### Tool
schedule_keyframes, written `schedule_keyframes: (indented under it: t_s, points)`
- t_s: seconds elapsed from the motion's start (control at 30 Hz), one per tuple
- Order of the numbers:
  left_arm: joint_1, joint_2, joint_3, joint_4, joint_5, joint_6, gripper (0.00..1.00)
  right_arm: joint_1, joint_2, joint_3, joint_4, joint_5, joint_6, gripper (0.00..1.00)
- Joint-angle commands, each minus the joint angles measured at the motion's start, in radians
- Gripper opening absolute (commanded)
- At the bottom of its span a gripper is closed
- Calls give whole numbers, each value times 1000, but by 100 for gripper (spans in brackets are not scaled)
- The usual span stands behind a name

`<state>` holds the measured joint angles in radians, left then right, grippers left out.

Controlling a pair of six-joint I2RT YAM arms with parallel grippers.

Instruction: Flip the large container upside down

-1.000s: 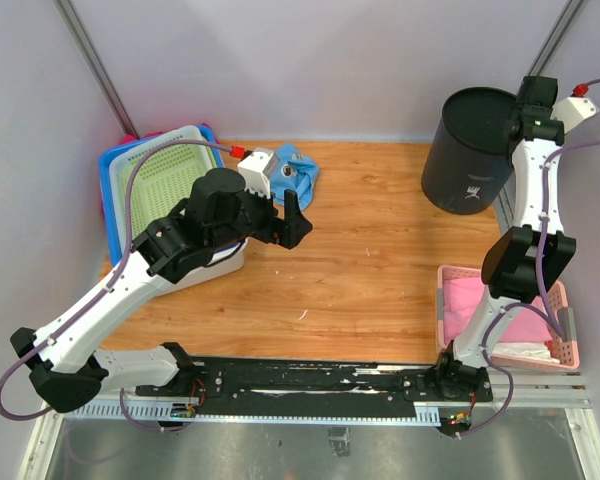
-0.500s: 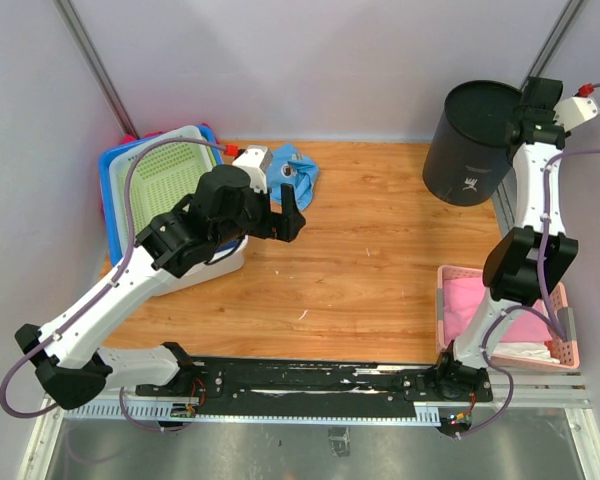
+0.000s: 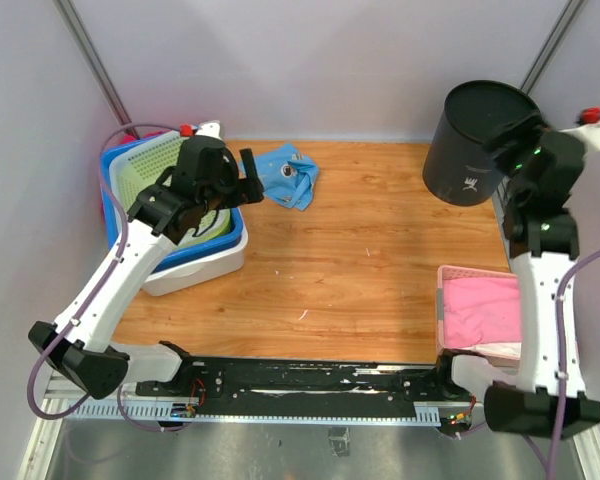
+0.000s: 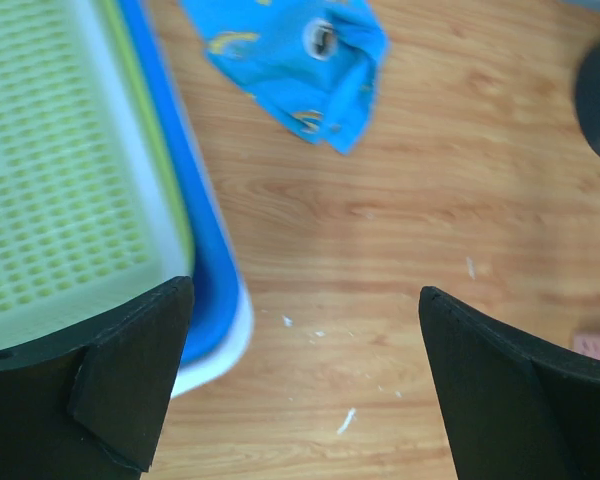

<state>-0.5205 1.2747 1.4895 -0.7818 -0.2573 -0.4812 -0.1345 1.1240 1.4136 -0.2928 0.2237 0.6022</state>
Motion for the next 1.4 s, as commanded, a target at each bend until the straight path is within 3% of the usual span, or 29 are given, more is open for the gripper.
schedule_keyframes:
  t_s: [0.0,0.1,0.23,0.47,0.7,0.87,1.0,1.13,1.37]
  points:
    - [144,22,-2,-24,-50,-17,99,319,-66,-167,-48,-19,-180,74]
    - [205,51,-13,-28,-37,17,99,516,-64,-246,-118,31,-208,74]
    - [234,88,-24,-4,-19,35,99,636,-54,-306,-264,71,-182,74]
    - [235,180,-38,41,-106,38,79,639,-175,-446,-328,44,-120,73]
    - [243,199,-116,122,-163,62,55,638,-281,-450,-421,133,-95,70]
    - [252,183,-146,139,-116,42,25,637,-328,-423,-429,171,-102,68]
    - [252,137,-101,119,-101,64,9,638,-316,-389,-438,179,-122,68]
    - [252,79,25,38,-92,111,1,638,-306,-372,-451,173,-108,67]
    - [252,2,261,-15,-19,202,0,638,-332,-389,-449,169,-82,67]
